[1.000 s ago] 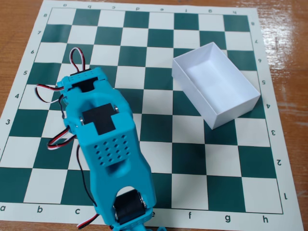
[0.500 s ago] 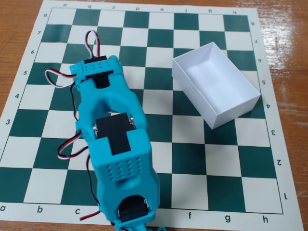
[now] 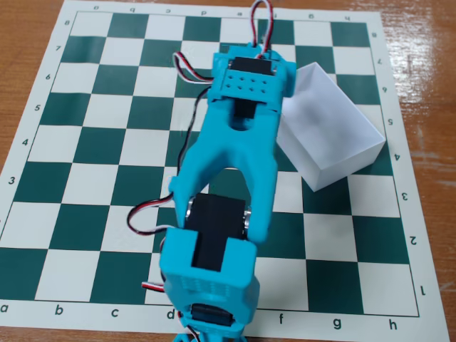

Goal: Grab the toy horse and put it in the box.

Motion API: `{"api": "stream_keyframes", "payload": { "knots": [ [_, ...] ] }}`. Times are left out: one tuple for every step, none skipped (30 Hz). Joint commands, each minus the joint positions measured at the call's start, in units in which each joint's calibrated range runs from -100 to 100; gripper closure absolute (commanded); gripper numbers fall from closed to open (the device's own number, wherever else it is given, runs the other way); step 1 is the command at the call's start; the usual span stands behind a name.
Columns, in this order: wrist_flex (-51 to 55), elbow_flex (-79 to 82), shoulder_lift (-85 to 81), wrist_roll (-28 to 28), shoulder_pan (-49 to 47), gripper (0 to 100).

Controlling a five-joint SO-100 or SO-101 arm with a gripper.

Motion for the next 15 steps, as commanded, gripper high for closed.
{"api": "stream_keyframes", "payload": {
  "knots": [
    [-1.2, -2.7, -2.4, 0.8, 4.4, 100],
    [-1.3, -2.9, -2.3, 0.9, 5.3, 100],
    [-1.6, -2.9, -2.0, 1.1, 6.3, 100],
    [-1.9, -2.9, -1.7, 1.1, 7.1, 100],
    [-2.2, -2.7, -1.2, 1.4, 8.0, 100],
    [-2.7, -2.3, -0.9, 1.6, 8.8, 100],
    [-3.4, -1.8, -0.5, 1.7, 9.4, 100],
    [-3.9, -1.3, -0.1, 1.7, 9.9, 100],
    [-4.0, -1.0, 0.1, 1.7, 10.3, 100],
    [-4.3, -0.4, 0.3, 1.7, 10.6, 100],
    [-4.7, 0.2, 0.3, 1.7, 10.8, 100],
    [-4.7, 0.6, 0.4, 1.7, 11.0, 94],
    [-5.2, 1.1, 0.5, 1.7, 11.1, 84],
    [-5.5, 1.6, 0.6, 1.7, 11.1, 80],
    [-5.7, 1.9, 0.8, 1.7, 11.2, 80]
  ]
}}
